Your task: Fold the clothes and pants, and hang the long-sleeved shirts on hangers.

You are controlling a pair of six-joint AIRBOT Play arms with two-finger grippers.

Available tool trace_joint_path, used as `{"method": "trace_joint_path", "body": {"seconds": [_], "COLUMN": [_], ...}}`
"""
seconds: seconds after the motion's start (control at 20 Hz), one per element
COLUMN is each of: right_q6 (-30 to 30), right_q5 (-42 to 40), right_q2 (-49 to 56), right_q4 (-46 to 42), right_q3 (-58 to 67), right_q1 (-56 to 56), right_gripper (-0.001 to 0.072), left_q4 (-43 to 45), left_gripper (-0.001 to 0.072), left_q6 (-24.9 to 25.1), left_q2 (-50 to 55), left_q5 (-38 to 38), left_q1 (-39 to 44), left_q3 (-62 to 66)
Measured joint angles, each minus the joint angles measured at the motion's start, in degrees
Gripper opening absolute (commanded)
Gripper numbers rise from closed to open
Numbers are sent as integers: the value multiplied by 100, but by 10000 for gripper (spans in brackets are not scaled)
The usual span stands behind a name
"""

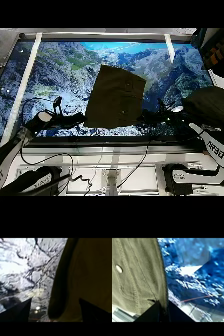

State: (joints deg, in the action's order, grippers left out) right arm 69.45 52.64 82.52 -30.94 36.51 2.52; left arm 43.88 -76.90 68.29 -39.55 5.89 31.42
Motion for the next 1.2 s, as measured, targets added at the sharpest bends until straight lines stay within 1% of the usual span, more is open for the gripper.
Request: {"method": "trace_joint_path", "body": {"seconds": [0.2, 0.25, 0.3, 0.35, 0.4, 0.45, 0.5, 0.55, 0.6, 0.7, 0.8, 1.0, 1.2], "right_q6": [-9, -11, -13, -13, -13, -15, -15, -28, -94, -267, -400, -516, -546], "right_q5": [57, 66, 72, 74, 81, 85, 87, 98, 129, 203, 278, 407, 579], "right_q2": [2, 2, 0, 2, 2, 2, 2, 0, -13, -116, -313, -894, -1574], "right_q4": [24, 28, 35, 37, 39, 42, 42, 44, 46, 42, 46, 39, 37], "right_q3": [0, 0, 0, 0, 0, 0, 0, 0, 4, 63, 203, 780, 1770], "right_q1": [0, 0, -2, -2, 0, -2, 0, 0, -2, -2, -7, -7, -7], "right_gripper": [50, 51, 51, 51, 50, 50, 50, 50, 50, 50, 50, 50, 50], "left_q4": [-188, -232, -271, -282, -289, -291, -273, -190, -125, -85, -105, -186, -195], "left_gripper": [642, 598, 515, 484, 484, 464, 287, 80, 23, 22, 22, 21, 21], "left_q6": [188, 227, 306, 422, 601, 811, 1047, 1276, 1493, 1825, 2024, 2199, 2304], "left_q2": [522, 638, 761, 859, 940, 994, 1036, 1071, 1099, 1123, 1128, 1016, 424], "left_q5": [-391, -514, -695, -874, -1082, -1274, -1412, -1471, -1523, -1624, -1624, -1692, -1727], "left_q1": [-4, -4, -2, 2, 2, 2, 2, 2, 2, 2, 2, 2, 2], "left_q3": [337, 389, 428, 450, 470, 485, 496, 505, 533, 664, 938, 1834, 2953]}}
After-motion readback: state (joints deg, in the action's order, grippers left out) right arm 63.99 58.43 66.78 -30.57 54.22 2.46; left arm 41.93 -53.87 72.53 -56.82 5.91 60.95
